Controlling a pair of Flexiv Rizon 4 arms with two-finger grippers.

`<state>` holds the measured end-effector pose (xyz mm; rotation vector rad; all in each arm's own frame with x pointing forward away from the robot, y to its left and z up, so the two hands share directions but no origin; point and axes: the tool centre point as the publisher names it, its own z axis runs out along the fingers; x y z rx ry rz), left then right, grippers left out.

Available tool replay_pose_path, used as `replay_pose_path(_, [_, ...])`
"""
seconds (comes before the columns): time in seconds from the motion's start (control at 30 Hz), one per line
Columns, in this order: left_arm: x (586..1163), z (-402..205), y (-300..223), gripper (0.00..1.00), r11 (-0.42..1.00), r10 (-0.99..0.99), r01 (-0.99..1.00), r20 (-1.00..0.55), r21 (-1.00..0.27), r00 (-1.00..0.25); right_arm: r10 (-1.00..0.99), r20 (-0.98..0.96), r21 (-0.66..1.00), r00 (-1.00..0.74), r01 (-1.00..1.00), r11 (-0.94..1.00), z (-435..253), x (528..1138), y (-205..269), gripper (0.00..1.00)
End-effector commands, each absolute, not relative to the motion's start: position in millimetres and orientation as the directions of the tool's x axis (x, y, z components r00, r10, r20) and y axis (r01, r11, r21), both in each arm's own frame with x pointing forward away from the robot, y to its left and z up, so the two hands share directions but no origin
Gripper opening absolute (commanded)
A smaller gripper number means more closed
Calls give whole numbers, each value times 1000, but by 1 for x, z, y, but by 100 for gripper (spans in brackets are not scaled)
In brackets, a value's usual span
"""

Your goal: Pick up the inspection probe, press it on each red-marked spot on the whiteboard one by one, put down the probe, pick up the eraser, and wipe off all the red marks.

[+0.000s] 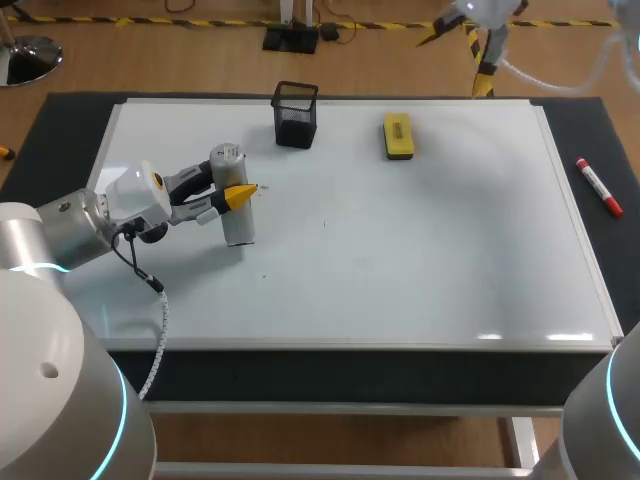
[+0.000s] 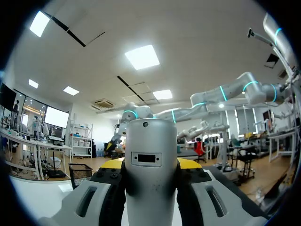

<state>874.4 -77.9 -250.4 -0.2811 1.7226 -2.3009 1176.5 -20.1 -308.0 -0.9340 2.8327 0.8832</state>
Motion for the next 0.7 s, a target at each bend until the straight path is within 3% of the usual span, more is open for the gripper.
replay_pose_path(0.03, [875,-251,-78,0,-272,-316,90,0,-958,-949,-523,-215,572,-825,-541,617,-301,1180,-35,100])
replay_pose_path(0.7, [901,-227,-77,0,-241,-298,107,-31,-965,-954,-516,-215,565,-829,-536,627,-294,1177,-40,100])
